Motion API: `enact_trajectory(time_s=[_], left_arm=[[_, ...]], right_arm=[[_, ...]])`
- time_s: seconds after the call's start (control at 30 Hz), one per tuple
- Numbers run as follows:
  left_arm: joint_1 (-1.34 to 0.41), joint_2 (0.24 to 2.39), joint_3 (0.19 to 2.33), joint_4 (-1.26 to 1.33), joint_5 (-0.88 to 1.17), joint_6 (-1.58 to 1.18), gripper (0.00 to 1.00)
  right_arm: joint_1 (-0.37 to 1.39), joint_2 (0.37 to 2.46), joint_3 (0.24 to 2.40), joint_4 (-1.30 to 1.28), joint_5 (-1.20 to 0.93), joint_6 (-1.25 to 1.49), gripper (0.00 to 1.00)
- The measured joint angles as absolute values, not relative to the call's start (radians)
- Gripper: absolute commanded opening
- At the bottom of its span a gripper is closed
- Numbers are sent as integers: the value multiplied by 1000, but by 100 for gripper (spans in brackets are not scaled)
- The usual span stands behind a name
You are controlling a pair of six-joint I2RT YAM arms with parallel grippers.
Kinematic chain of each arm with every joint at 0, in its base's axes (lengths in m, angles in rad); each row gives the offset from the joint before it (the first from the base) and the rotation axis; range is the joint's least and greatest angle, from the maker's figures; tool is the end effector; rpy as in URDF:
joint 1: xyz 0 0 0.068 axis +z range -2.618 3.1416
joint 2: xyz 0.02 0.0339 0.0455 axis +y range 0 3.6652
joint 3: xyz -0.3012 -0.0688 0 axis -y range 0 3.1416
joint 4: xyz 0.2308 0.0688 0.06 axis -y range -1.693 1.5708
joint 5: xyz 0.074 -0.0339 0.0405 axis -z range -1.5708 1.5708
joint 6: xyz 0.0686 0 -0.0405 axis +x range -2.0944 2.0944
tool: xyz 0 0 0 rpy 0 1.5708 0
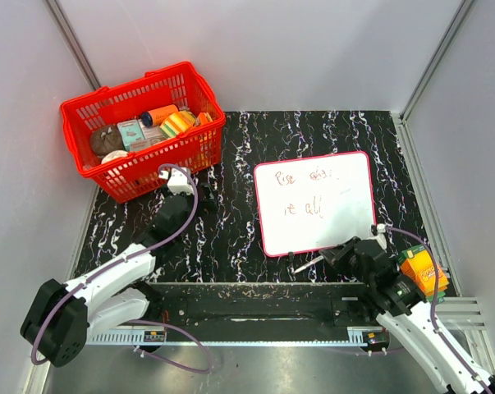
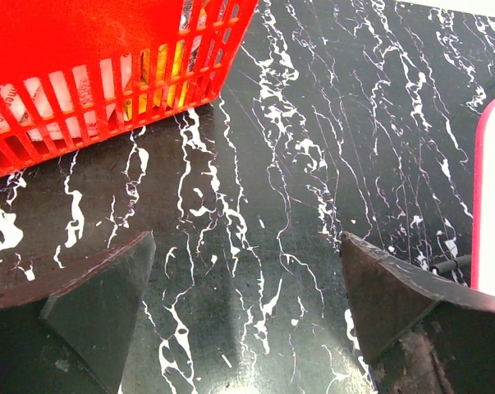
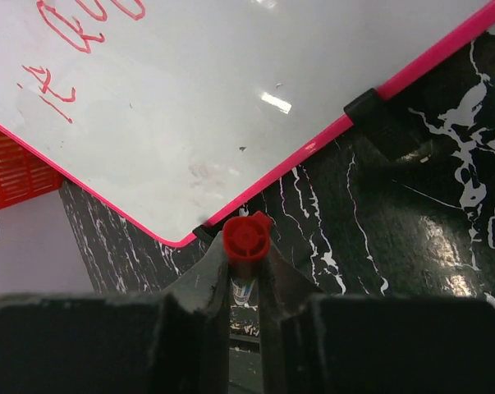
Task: Write a sentence on the whiteboard
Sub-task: Move the whiteboard marker to the center of the board.
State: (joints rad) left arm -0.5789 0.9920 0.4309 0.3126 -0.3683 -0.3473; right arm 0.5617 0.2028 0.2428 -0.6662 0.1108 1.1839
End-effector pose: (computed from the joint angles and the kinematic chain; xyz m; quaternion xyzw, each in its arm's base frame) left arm 0.1946 -0.0977 0.2597 -0.0220 0.7837 -0.1404 0.6046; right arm 0.0619 0.0300 0.1600 0.2962 0.8388 0.3163 0.3297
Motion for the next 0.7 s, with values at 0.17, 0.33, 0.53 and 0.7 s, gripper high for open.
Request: enact_trajectory(time_s=[0.17, 0.33, 0.53, 0.7], left_arm=[[-579, 992, 431, 308, -384, -348, 99], [-579, 992, 431, 309, -389, -348, 99], [-579, 992, 431, 317, -389, -349, 99], [-579, 993, 431, 328, -385, -349, 99]], right_arm=[[562, 157, 239, -705, 123, 1247, 69], [561, 128, 227, -725, 147, 1296, 90], [561, 129, 229, -732, 185, 1306, 100], [561, 151, 266, -723, 227, 1258, 100]])
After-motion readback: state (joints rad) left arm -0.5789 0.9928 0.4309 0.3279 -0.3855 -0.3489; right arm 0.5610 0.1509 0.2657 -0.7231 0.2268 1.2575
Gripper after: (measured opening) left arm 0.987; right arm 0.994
